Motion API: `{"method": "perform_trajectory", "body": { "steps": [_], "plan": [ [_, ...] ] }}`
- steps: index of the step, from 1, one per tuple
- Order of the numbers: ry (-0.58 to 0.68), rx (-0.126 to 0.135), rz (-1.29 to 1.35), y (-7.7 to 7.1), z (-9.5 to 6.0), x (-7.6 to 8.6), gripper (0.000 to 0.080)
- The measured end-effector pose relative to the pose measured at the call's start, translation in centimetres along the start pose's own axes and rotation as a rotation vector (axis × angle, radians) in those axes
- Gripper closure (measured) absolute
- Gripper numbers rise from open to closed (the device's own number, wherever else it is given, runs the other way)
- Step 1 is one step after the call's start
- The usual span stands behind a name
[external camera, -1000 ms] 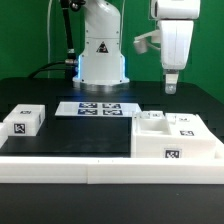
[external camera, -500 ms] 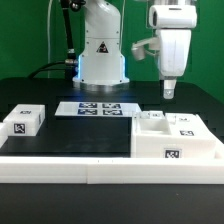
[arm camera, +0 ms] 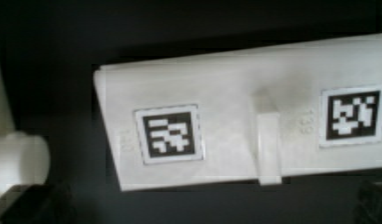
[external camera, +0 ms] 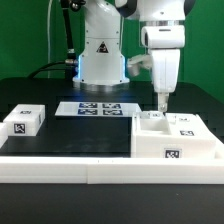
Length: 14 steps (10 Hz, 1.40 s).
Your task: Assemble cabinet
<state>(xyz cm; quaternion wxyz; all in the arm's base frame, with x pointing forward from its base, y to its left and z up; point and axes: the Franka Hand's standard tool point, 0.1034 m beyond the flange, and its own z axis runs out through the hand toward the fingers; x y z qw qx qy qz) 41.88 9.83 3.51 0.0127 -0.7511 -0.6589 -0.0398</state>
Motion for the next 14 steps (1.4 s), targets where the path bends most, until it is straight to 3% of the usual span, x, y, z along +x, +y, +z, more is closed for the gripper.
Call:
{"method": "perform_trajectory", "body": {
  "steps": [6, 7, 8, 11, 12, 13, 14],
  "plan": [
    [0.005, 0.028, 0.015, -0.7, 1.6, -0.3, 0.0002],
    [0.005, 0.035, 0.016, -0.9, 1.9, -0.4, 0.0130],
    [0.005, 0.036, 0.018, -0.9, 1.9, -0.5, 0.0130],
    [0.005, 0.038, 0.018, -1.0, 2.0, -0.5, 0.0585],
    [0.005, 0.040, 0.020, -1.0, 2.1, -0.6, 0.0585],
    [0.005, 0.041, 0.021, -1.1, 2.1, -0.6, 0.0733],
    [0.005, 0.041, 0.021, -1.0, 2.1, -0.6, 0.0733]
  ]
}}
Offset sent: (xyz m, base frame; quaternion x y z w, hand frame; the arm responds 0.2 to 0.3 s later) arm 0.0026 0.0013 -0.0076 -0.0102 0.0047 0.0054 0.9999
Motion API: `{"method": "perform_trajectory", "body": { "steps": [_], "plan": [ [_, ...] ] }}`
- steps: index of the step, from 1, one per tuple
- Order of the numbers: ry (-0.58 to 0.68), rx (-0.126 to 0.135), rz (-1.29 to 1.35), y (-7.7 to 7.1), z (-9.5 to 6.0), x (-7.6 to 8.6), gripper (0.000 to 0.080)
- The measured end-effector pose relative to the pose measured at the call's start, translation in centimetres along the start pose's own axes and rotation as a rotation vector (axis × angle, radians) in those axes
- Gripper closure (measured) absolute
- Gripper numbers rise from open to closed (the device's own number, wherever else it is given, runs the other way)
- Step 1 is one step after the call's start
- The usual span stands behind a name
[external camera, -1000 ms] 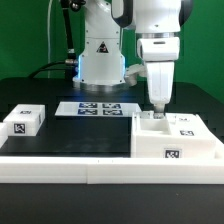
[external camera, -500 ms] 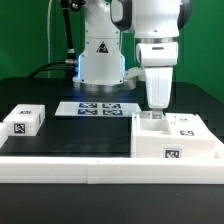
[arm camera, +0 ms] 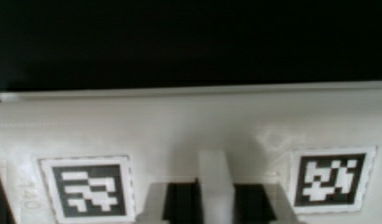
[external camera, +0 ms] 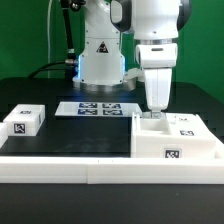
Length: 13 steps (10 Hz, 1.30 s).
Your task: Assemble cabinet
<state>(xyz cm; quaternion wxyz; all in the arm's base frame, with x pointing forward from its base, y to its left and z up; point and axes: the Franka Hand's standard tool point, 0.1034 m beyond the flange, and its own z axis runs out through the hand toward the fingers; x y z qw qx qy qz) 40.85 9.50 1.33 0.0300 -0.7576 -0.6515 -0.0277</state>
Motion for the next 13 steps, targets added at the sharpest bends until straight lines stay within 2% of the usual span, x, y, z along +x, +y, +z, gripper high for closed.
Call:
{"method": "perform_trajectory", "body": {
  "steps": [5, 6, 9, 11, 13],
  "plan": [
    [0.000, 0.000, 0.000, 0.0, 0.0, 0.0, 0.0732],
    [-0.007, 0.006, 0.017, -0.1, -0.3, 0.0, 0.0732],
    [-0.046, 0.001, 0.022, 0.4, -3.3, -0.1, 0.0731],
    [-0.055, 0.004, 0.023, 0.7, -3.8, -0.4, 0.0731],
    [-0.058, 0.002, 0.032, 1.6, -4.2, -1.1, 0.0731]
  ]
}}
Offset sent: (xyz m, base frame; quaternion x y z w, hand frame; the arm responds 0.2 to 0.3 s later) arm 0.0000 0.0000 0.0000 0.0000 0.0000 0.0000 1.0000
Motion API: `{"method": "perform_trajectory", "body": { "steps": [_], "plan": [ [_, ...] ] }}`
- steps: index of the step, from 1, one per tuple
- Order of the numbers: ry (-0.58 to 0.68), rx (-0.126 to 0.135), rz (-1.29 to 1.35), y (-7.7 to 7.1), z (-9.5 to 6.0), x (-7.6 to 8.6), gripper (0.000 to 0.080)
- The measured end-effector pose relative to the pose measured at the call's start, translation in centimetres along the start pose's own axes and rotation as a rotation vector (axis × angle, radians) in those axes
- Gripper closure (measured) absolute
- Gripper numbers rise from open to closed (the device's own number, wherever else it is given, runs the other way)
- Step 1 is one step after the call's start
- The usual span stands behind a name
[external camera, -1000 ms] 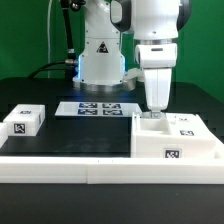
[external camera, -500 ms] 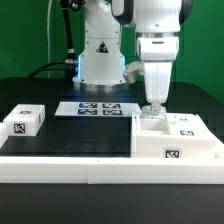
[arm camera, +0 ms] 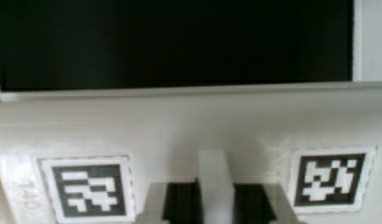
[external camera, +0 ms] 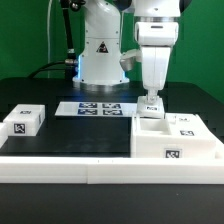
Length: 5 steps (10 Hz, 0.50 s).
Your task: Assemble cabinet
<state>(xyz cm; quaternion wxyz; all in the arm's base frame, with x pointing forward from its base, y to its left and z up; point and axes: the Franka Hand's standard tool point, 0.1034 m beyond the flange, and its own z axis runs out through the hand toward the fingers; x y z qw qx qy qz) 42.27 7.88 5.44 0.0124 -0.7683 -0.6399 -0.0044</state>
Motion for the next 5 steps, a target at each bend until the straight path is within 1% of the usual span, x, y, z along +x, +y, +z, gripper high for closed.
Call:
{"method": "perform_trajectory", "body": {
  "steps": [3, 5],
  "plan": [
    [-0.003, -0.009, 0.016, 1.5, -0.7, -0.3, 0.0731],
    [-0.004, -0.015, 0.018, 2.3, -1.3, -0.2, 0.0731]
  ]
}}
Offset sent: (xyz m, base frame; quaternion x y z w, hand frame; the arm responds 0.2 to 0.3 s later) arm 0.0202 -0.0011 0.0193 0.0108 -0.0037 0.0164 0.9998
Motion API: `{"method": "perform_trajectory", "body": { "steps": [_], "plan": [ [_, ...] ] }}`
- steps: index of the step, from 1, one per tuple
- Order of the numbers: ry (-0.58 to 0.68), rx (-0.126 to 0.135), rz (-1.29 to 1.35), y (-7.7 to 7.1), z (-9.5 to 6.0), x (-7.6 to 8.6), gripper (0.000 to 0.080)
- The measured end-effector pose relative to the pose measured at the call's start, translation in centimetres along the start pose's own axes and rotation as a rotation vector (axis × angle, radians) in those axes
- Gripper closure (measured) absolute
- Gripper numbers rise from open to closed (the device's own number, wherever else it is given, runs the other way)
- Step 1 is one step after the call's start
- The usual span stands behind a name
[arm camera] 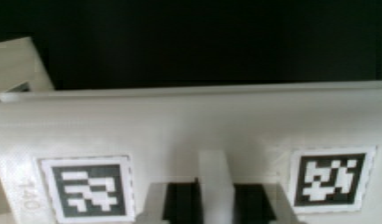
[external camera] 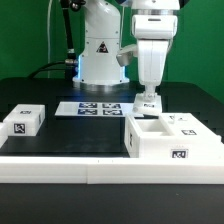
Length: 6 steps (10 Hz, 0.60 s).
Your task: Assemble cabinet
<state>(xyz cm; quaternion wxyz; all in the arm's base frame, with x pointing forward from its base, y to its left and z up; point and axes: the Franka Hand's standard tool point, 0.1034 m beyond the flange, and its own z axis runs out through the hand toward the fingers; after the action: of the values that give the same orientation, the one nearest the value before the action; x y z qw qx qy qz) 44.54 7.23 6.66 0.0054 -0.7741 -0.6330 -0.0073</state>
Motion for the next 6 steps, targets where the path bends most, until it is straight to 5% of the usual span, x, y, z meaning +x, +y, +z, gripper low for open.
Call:
{"method": "perform_trajectory", "body": {
  "steps": [6],
  "plan": [
    [-0.002, -0.001, -0.014, 0.34, 0.05, -0.74, 0.0731]
  ]
}}
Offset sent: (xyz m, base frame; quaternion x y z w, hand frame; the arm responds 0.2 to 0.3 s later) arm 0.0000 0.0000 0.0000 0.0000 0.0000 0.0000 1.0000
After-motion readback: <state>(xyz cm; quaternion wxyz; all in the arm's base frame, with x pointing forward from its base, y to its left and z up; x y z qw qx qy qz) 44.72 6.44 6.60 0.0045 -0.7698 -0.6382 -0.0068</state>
